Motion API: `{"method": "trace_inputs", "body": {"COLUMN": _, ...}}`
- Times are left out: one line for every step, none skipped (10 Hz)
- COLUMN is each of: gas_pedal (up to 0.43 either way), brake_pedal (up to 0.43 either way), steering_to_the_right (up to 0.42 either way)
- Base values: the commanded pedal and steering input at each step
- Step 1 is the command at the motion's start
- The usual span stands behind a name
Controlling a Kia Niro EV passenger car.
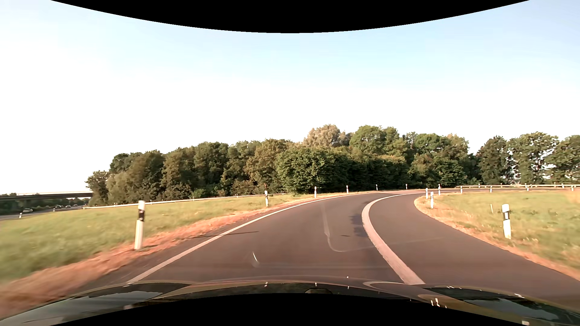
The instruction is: Follow the waypoints while adhering to traffic rules and regulations
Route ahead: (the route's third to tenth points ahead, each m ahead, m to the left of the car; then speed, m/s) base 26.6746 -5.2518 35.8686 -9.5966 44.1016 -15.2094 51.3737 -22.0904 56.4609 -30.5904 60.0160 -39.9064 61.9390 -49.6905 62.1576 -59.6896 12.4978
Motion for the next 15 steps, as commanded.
{"method": "trace_inputs", "body": {"gas_pedal": 0.209, "brake_pedal": 0.000, "steering_to_the_right": 0.082}}
{"method": "trace_inputs", "body": {"gas_pedal": 0.209, "brake_pedal": 0.000, "steering_to_the_right": 0.083}}
{"method": "trace_inputs", "body": {"gas_pedal": 0.209, "brake_pedal": 0.000, "steering_to_the_right": 0.082}}
{"method": "trace_inputs", "body": {"gas_pedal": 0.209, "brake_pedal": 0.000, "steering_to_the_right": 0.082}}
{"method": "trace_inputs", "body": {"gas_pedal": 0.197, "brake_pedal": 0.000, "steering_to_the_right": 0.082}}
{"method": "trace_inputs", "body": {"gas_pedal": 0.197, "brake_pedal": 0.000, "steering_to_the_right": 0.082}}
{"method": "trace_inputs", "body": {"gas_pedal": 0.189, "brake_pedal": 0.000, "steering_to_the_right": 0.083}}
{"method": "trace_inputs", "body": {"gas_pedal": 0.177, "brake_pedal": 0.000, "steering_to_the_right": 0.082}}
{"method": "trace_inputs", "body": {"gas_pedal": 0.177, "brake_pedal": 0.000, "steering_to_the_right": 0.081}}
{"method": "trace_inputs", "body": {"gas_pedal": 0.177, "brake_pedal": 0.000, "steering_to_the_right": 0.081}}
{"method": "trace_inputs", "body": {"gas_pedal": 0.177, "brake_pedal": 0.000, "steering_to_the_right": 0.081}}
{"method": "trace_inputs", "body": {"gas_pedal": 0.177, "brake_pedal": 0.000, "steering_to_the_right": 0.081}}
{"method": "trace_inputs", "body": {"gas_pedal": 0.177, "brake_pedal": 0.000, "steering_to_the_right": 0.078}}
{"method": "trace_inputs", "body": {"gas_pedal": 0.177, "brake_pedal": 0.000, "steering_to_the_right": 0.073}}
{"method": "trace_inputs", "body": {"gas_pedal": 0.177, "brake_pedal": 0.000, "steering_to_the_right": 0.071}}
